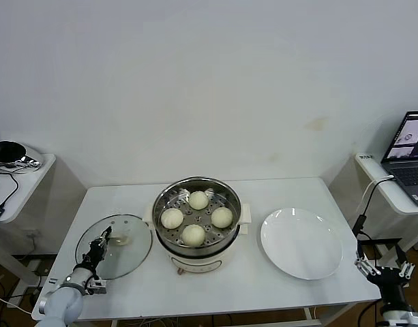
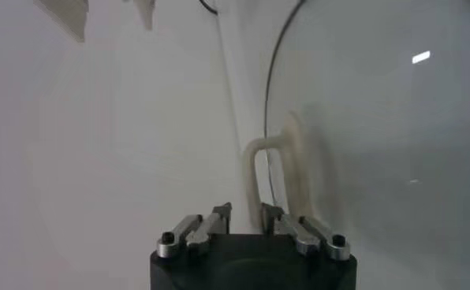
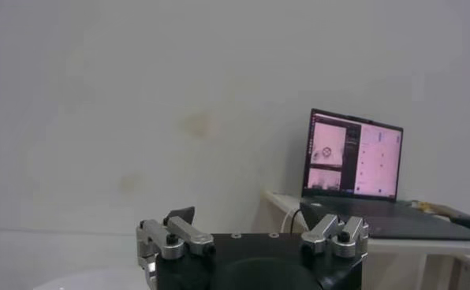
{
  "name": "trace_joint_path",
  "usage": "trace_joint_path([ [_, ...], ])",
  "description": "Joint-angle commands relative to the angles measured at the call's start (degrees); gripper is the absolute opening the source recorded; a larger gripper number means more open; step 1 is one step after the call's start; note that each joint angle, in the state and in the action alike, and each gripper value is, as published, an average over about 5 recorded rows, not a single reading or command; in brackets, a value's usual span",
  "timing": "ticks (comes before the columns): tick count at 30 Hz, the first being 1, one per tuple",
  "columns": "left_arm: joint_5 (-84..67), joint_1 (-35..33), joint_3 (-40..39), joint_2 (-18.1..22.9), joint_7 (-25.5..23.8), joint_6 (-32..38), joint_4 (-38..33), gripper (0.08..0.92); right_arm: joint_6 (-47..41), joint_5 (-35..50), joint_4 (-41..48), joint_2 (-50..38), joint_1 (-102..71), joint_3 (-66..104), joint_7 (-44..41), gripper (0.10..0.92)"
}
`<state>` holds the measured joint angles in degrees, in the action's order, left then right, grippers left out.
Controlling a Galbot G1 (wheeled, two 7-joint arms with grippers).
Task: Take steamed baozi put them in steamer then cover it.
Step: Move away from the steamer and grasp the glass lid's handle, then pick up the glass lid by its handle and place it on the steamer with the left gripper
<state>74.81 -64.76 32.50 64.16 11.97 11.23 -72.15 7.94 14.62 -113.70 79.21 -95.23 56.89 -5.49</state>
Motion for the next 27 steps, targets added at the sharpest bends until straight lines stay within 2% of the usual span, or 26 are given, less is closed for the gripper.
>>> trace_joint_path([
  [1, -1.8, -2.7, 1.5, 0.0, 2.6, -1.6, -4.8, 0.157, -0.1, -0.1, -0.3, -0.2, 0.0, -0.5, -0.1, 0.823],
  [5, -4.7, -7.6, 3.2, -0.8, 1.5, -6.8, -14.4, 0.142, -0.1, -0.2, -0.4, -0.5, 0.1, -0.9, -0.2, 0.823],
  [15, -15.6, -18.9, 9.6, -4.6, -5.4, -20.7, -35.8, 0.142, 0.0, -0.4, -1.2, -0.9, 0.0, -2.5, -0.3, 0.823],
  [21, -20.2, -20.9, 9.1, -7.5, -10.3, -26.6, -44.9, 0.142, 0.2, -1.1, -1.7, -0.9, -0.4, -3.5, -0.5, 0.823],
  [27, -24.7, -18.8, 1.9, -12.1, -13.1, -32.6, -52.0, 0.142, 0.5, -2.9, -2.8, -0.2, -0.7, -4.4, -0.5, 0.823],
])
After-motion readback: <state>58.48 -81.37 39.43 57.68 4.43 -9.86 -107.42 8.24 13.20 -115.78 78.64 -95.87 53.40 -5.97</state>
